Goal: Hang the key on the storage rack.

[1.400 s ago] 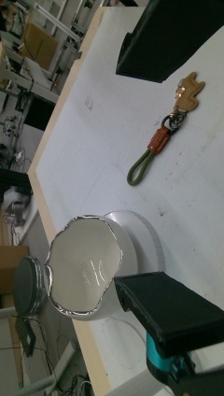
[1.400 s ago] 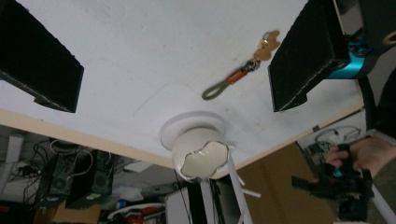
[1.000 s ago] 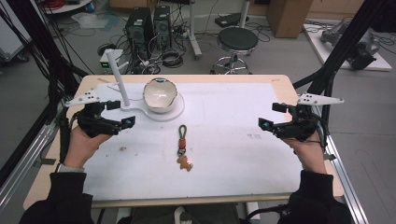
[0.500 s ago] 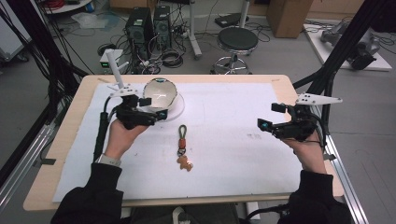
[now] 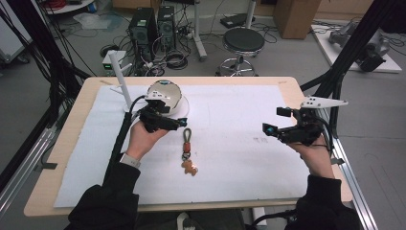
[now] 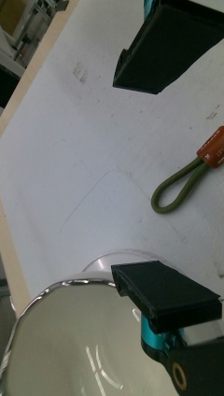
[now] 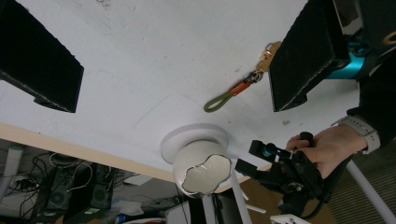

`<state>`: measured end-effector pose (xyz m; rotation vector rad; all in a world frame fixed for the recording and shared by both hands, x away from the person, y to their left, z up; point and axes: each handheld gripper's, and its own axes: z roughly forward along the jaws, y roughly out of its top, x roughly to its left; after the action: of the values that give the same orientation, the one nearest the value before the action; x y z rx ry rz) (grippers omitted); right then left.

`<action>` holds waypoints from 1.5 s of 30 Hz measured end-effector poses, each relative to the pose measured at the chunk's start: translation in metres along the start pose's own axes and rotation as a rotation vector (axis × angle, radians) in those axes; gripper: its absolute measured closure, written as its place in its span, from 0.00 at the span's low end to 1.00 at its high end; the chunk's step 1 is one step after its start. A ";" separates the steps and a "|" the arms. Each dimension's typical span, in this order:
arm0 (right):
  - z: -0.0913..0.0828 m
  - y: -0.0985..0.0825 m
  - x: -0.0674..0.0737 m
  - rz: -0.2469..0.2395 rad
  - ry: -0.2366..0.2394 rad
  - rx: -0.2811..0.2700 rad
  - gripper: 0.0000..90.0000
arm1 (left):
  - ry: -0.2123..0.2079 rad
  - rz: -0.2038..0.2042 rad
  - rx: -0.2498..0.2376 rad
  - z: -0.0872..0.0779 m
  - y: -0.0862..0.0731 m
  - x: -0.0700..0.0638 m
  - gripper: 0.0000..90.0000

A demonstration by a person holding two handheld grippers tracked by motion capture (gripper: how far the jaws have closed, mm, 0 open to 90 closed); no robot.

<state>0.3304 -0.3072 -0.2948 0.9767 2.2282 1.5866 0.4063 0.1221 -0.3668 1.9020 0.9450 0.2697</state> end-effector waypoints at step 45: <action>0.014 -0.005 0.001 -0.005 0.010 0.060 0.03 | 0.348 -0.028 0.225 0.075 -0.037 -0.011 0.65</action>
<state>0.3353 -0.2973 -0.3045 0.9804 2.2961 1.5340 0.4217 0.0732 -0.4342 2.0842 1.2762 0.5079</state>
